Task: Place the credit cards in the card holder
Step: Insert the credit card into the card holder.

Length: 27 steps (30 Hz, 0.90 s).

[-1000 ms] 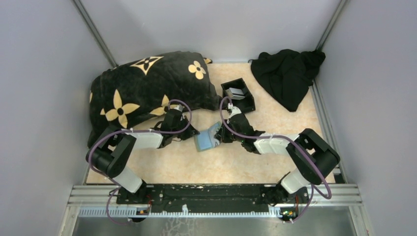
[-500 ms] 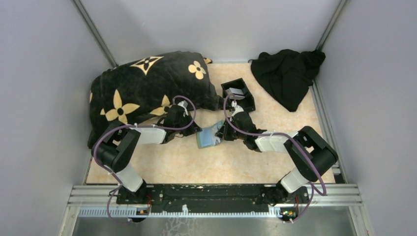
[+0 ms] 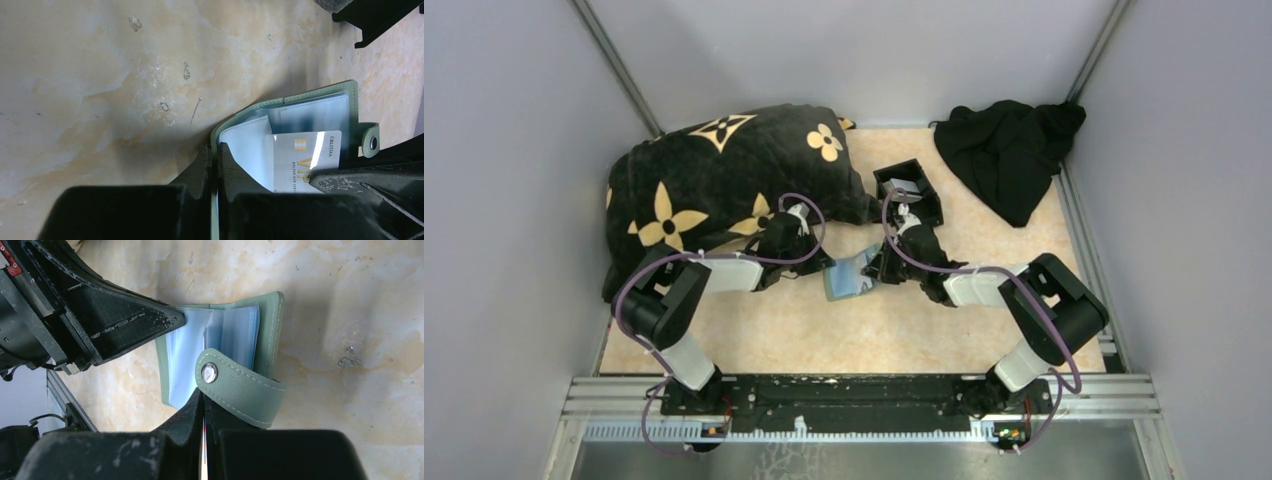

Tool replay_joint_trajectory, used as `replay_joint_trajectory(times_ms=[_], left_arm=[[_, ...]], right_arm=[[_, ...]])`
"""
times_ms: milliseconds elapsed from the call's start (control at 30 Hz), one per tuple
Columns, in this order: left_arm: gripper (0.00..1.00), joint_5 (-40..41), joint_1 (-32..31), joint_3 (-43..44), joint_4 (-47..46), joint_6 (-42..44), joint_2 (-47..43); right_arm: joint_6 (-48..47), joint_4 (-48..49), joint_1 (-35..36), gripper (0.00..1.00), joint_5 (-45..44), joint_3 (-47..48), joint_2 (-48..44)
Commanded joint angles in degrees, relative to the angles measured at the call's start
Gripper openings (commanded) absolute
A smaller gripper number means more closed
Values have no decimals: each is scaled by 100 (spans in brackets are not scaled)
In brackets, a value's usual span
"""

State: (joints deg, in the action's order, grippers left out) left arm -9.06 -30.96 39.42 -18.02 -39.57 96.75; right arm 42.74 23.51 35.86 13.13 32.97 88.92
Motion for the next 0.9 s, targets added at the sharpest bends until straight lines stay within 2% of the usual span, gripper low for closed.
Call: replay_joint_trajectory(times_ms=[0,867], left_arm=[[0,319,49,-67,602,380,265],[0,788,50,50,1344,595,450]], right_arm=[[142,496,-110,0,186,41,144],[767,1753,-394,0,585,-404,815]])
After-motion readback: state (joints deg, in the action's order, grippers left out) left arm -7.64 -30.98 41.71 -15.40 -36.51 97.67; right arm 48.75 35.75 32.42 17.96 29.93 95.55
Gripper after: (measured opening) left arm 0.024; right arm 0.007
